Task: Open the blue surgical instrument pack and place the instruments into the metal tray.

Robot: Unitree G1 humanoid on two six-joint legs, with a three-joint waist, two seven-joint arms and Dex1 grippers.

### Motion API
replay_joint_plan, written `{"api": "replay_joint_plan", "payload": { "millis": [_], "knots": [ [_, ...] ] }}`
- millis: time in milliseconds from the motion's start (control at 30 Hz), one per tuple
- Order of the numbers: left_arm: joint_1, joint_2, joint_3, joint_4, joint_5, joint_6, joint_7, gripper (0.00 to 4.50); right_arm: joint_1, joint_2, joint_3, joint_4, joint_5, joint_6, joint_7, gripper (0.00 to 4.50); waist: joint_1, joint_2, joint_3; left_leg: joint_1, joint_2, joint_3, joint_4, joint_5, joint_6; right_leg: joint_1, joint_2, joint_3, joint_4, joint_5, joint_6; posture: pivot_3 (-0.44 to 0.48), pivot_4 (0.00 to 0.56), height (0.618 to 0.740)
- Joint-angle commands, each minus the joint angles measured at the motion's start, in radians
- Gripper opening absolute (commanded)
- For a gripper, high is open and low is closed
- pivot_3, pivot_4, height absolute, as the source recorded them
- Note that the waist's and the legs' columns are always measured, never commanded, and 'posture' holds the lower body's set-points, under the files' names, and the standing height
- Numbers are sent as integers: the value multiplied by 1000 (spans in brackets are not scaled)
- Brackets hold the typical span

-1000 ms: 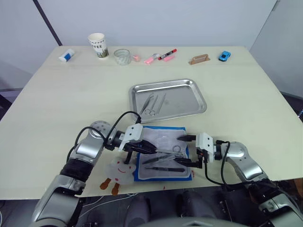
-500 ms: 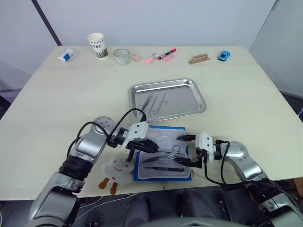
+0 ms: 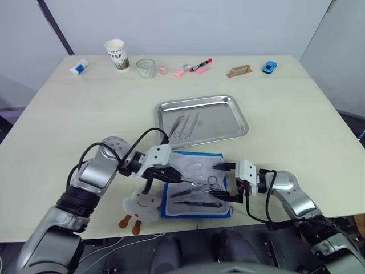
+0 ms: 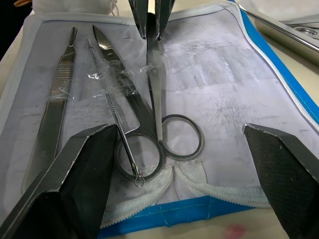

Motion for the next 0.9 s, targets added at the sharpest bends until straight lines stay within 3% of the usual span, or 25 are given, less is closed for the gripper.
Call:
{"api": "replay_joint_plan", "payload": {
  "millis": [33,900],
  "knots": [
    [-11,33,31,-29,-16,1,-11,51,46,-20,26,165,-111,82,-60,4389,0,0,0,0,0,0,0,0,0,0,0,0,0,0,0,0,150,725],
    [38,181,118,15,-63,-41,-76,51,32,-5,35,197,-116,64,-56,4389,-4,-2,0,1,3,1,0,0,0,0,2,1,0,0,0,0,150,725]
  ]
}}
